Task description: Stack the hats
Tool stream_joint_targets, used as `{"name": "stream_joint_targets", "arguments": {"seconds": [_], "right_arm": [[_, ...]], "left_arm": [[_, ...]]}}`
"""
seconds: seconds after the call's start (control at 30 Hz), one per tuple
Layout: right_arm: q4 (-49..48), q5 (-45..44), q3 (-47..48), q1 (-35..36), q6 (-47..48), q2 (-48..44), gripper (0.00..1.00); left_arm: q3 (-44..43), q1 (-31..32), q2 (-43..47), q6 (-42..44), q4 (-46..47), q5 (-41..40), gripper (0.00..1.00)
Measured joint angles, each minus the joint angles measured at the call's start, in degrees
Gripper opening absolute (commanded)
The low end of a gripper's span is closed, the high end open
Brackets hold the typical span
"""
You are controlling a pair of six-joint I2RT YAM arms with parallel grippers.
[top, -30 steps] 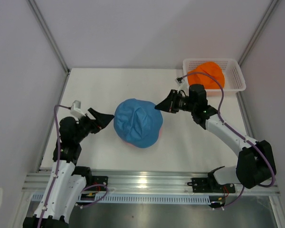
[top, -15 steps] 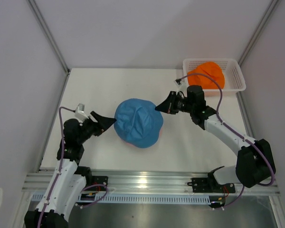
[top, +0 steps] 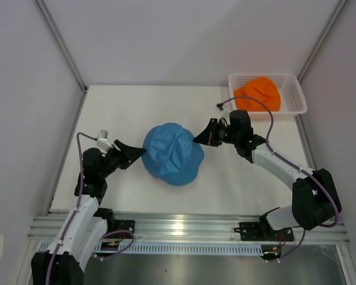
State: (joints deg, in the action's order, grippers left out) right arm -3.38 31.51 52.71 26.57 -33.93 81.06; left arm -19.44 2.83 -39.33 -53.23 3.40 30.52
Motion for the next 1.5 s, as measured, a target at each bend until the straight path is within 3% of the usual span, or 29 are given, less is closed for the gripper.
{"name": "stream_joint_targets", "arguments": {"seconds": [0.23,0.5,0.57,0.6,1.03,1.5], "right_arm": [[0.0,-0.4,0.0,0.0,0.1,0.0,0.0],[0.0,-0.7,0.0,0.0,0.1,0.8,0.0],[0.0,-0.8,0.0,0.0,0.1,1.1,0.0],[0.0,-0.9,0.0,0.0,0.1,1.2,0.0],[0.3,-4.5,0.0,1.0,2.0,2.4,0.0],[-5.1,-7.9,-1.2,3.7,4.2,8.5,0.0]], "left_arm": [[0.0,0.0,-0.7,-0.9,2.1,1.4,0.51],[0.8,0.2,-4.0,-2.5,4.8,2.6,0.2],[0.8,0.2,-4.3,-2.6,4.8,2.7,0.02],[0.8,0.2,-4.3,-2.5,4.7,2.7,0.01],[-0.7,0.6,-3.0,0.3,-4.4,-3.6,0.01],[-0.7,3.5,-8.2,2.9,-3.3,-8.9,0.01]]}}
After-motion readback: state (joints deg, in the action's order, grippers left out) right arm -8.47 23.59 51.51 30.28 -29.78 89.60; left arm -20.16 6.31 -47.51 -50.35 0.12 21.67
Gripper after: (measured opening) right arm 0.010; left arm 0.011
